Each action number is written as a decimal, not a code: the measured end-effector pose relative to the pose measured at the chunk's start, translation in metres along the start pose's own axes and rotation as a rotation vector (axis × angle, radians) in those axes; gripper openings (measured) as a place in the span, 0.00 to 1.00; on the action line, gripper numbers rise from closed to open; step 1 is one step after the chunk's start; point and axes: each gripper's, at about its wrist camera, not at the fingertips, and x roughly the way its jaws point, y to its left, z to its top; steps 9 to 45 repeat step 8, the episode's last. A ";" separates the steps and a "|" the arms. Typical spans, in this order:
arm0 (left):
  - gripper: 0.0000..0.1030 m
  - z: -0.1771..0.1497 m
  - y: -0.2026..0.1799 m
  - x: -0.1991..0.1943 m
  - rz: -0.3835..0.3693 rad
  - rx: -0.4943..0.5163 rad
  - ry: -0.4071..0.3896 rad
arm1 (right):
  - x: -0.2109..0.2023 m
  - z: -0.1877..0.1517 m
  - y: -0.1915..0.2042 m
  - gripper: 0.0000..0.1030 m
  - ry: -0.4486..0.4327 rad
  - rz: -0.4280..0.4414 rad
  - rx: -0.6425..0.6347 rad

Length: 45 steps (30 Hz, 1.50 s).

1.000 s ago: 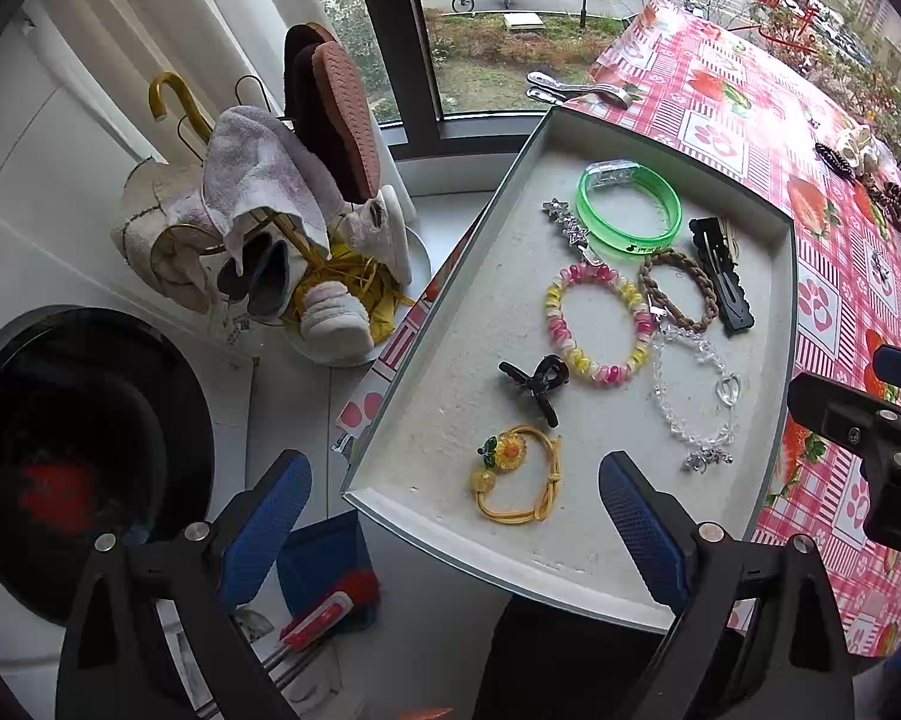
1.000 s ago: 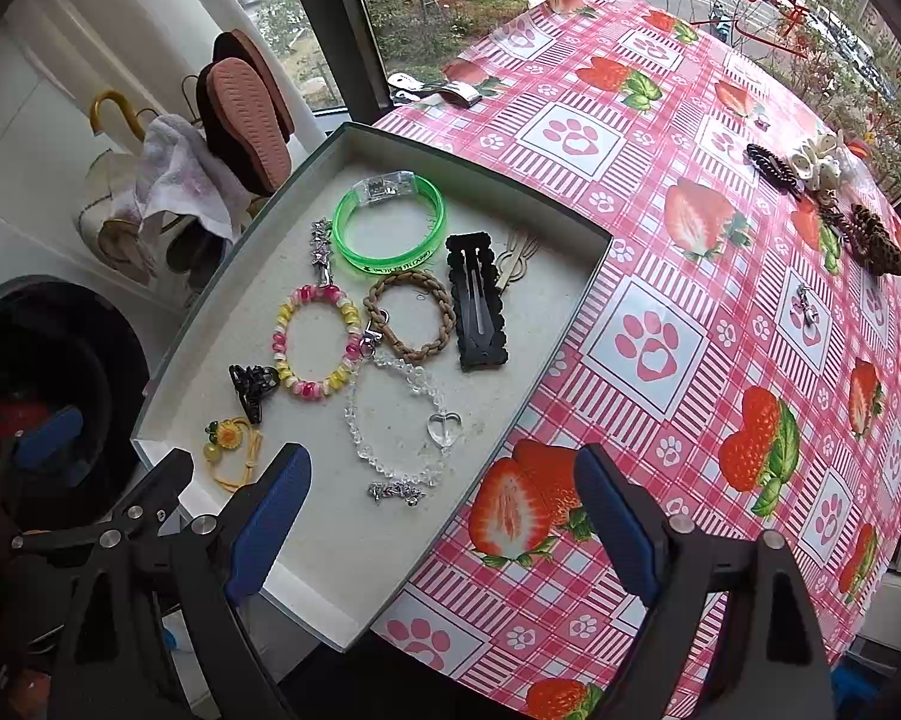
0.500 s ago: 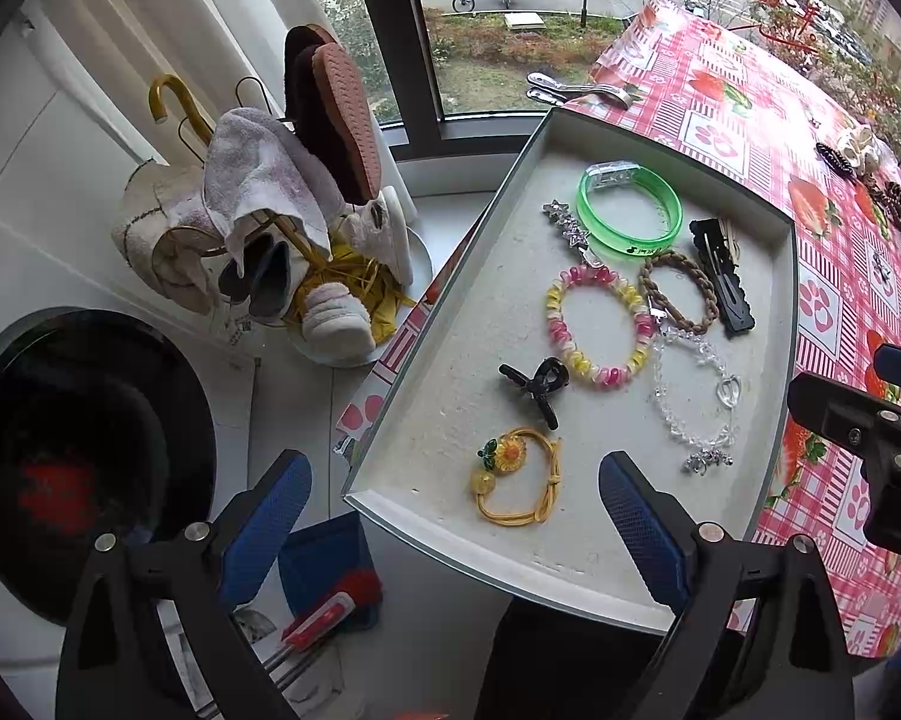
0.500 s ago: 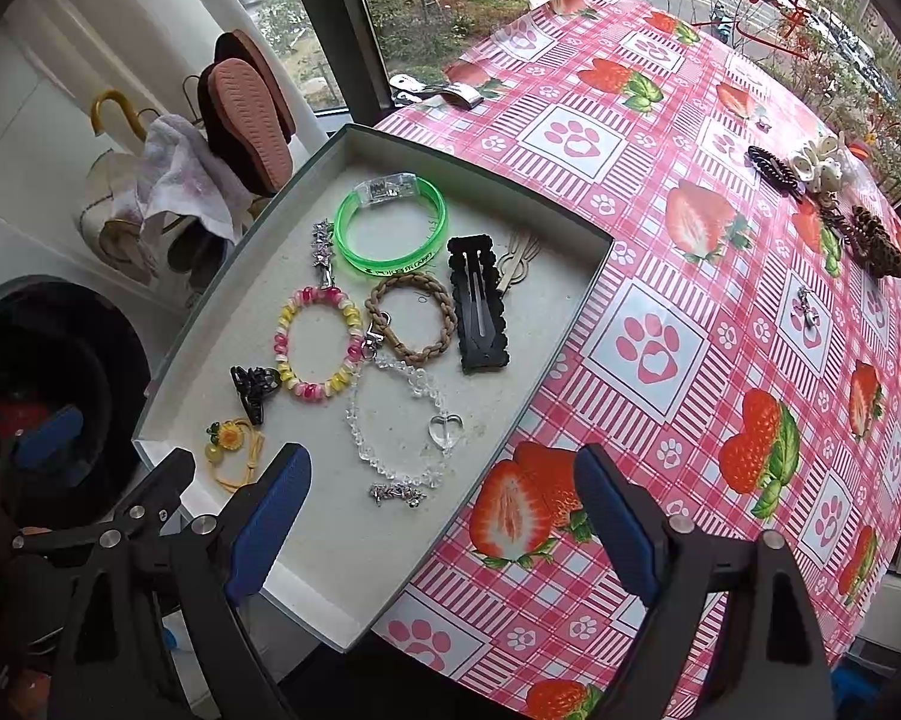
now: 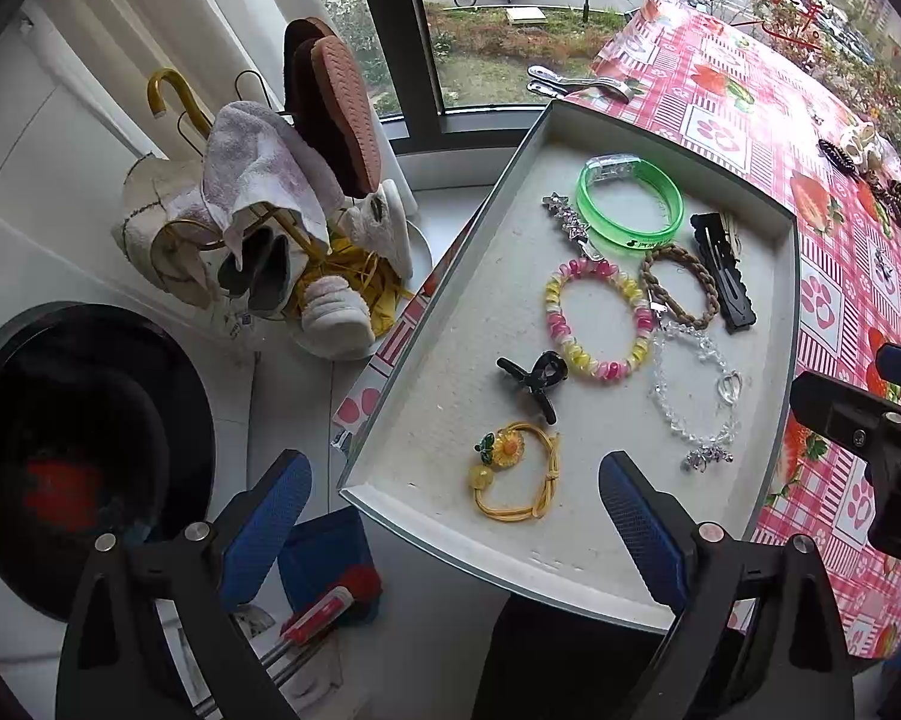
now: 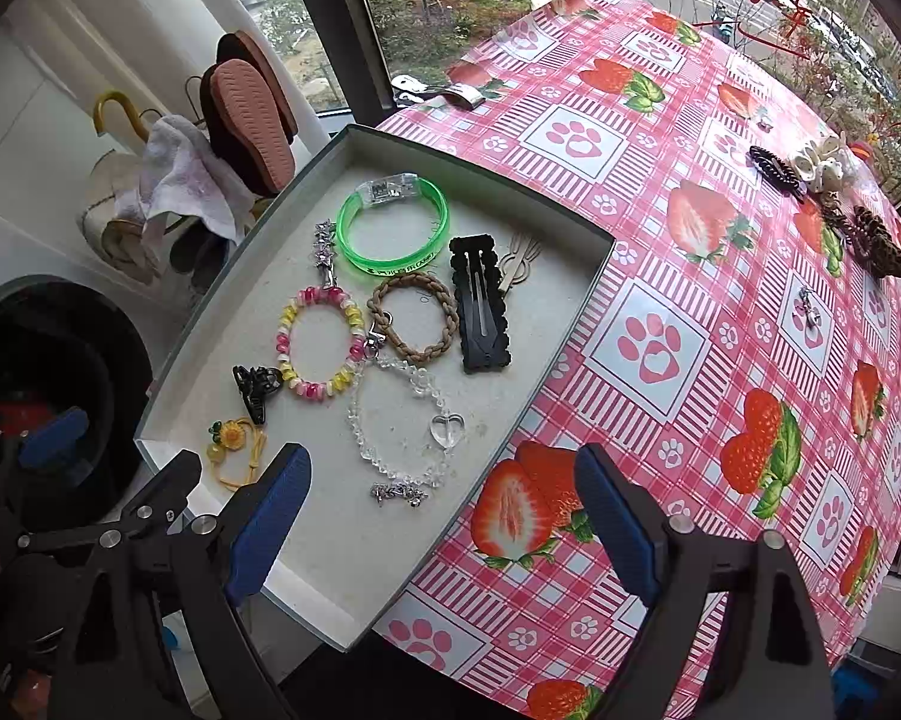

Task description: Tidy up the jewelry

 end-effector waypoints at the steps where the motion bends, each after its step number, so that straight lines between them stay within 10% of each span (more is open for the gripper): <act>1: 0.98 0.000 0.000 0.000 -0.004 0.000 0.000 | 0.000 0.000 0.000 0.88 0.000 0.000 0.000; 45: 0.98 -0.002 -0.001 0.000 -0.005 0.009 0.000 | -0.001 0.000 0.000 0.88 -0.003 0.002 0.001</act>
